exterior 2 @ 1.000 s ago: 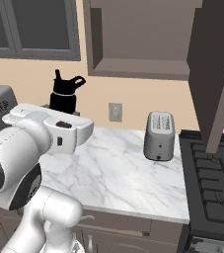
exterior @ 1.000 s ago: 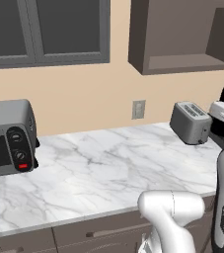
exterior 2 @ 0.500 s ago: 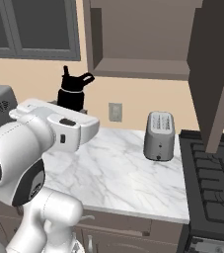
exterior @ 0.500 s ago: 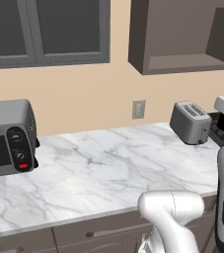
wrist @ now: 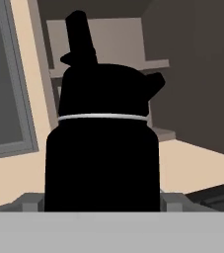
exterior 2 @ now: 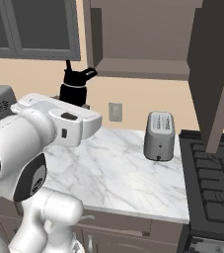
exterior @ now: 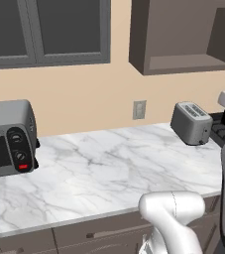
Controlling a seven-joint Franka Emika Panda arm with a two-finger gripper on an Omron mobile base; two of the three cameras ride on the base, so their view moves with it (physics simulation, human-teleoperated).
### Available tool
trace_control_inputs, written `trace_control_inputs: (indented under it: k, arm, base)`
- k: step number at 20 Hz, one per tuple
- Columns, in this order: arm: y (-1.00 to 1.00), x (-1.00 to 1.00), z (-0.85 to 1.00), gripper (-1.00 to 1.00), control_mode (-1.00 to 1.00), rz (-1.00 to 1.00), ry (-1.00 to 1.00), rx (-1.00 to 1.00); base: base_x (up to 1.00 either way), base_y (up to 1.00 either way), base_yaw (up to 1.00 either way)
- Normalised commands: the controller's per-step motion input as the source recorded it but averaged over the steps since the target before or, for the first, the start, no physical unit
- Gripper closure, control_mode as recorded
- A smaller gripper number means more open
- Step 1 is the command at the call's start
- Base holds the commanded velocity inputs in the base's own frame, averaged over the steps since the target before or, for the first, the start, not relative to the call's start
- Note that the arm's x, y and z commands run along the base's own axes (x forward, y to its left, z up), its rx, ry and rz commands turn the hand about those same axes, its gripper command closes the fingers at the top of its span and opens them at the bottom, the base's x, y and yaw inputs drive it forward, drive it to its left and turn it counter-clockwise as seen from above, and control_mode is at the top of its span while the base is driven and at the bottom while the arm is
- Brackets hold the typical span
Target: Pick the water bottle from the counter and place it in the open cabinet.
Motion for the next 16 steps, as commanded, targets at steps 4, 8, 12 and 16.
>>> trace_control_inputs:
  k: [4, 8, 12, 16]
  arm:
    - [-0.03, 0.0, 0.12, 1.0, -1.0, -0.01, 0.0, 0.0]
    - [-0.1, 0.0, 0.09, 1.0, -1.0, 0.0, 0.0, 0.0]
    - [-0.14, 0.0, 0.07, 1.0, -1.0, 0.0, 0.0, -0.01]
    - [-0.11, 0.0, 0.04, 1.0, -1.0, 0.0, 0.0, -0.02]
  base:
    - [0.0, 0.0, 0.0]
    - [0.0, 0.0, 0.0]
    - [0.0, 0.0, 0.0]
    - [0.0, 0.0, 0.0]
